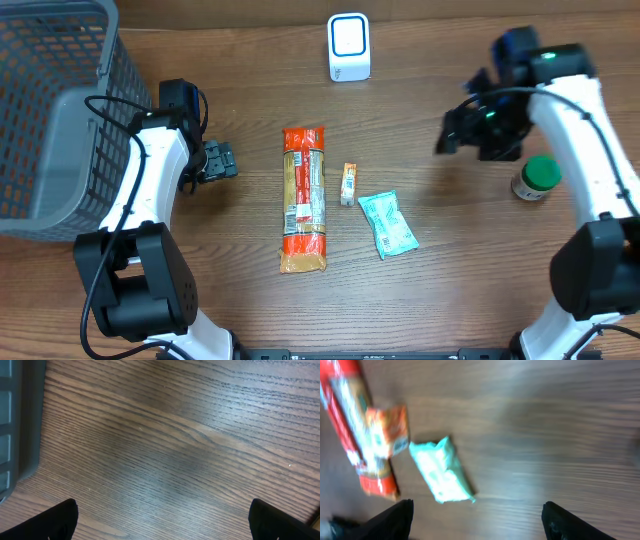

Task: Scan the item barcode
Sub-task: 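Release the jar and lift the right gripper away, then move the right gripper over the mint-green packet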

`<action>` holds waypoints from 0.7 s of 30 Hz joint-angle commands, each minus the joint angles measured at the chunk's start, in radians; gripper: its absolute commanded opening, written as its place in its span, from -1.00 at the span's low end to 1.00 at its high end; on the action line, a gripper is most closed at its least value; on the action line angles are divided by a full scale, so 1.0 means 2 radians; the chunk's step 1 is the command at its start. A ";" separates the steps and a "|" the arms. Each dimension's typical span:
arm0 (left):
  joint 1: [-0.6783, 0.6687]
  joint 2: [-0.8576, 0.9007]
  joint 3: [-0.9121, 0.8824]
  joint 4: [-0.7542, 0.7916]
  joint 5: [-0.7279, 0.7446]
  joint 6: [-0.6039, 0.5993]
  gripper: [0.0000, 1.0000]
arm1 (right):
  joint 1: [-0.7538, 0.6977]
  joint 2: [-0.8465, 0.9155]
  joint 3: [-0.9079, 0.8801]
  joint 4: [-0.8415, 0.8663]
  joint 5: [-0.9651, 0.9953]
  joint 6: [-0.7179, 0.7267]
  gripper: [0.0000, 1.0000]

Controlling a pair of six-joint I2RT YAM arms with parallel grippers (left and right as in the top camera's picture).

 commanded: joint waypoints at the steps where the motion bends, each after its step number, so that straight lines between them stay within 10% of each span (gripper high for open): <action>1: 0.000 -0.010 0.002 0.001 -0.005 0.007 1.00 | 0.043 -0.010 -0.027 0.012 0.000 -0.021 0.67; 13: 0.000 -0.010 0.002 0.001 -0.005 0.008 1.00 | 0.144 -0.010 -0.186 0.168 0.028 -0.021 0.65; 21: 0.000 -0.010 0.002 0.001 -0.005 0.007 1.00 | 0.143 -0.010 -0.259 0.252 0.069 -0.005 0.18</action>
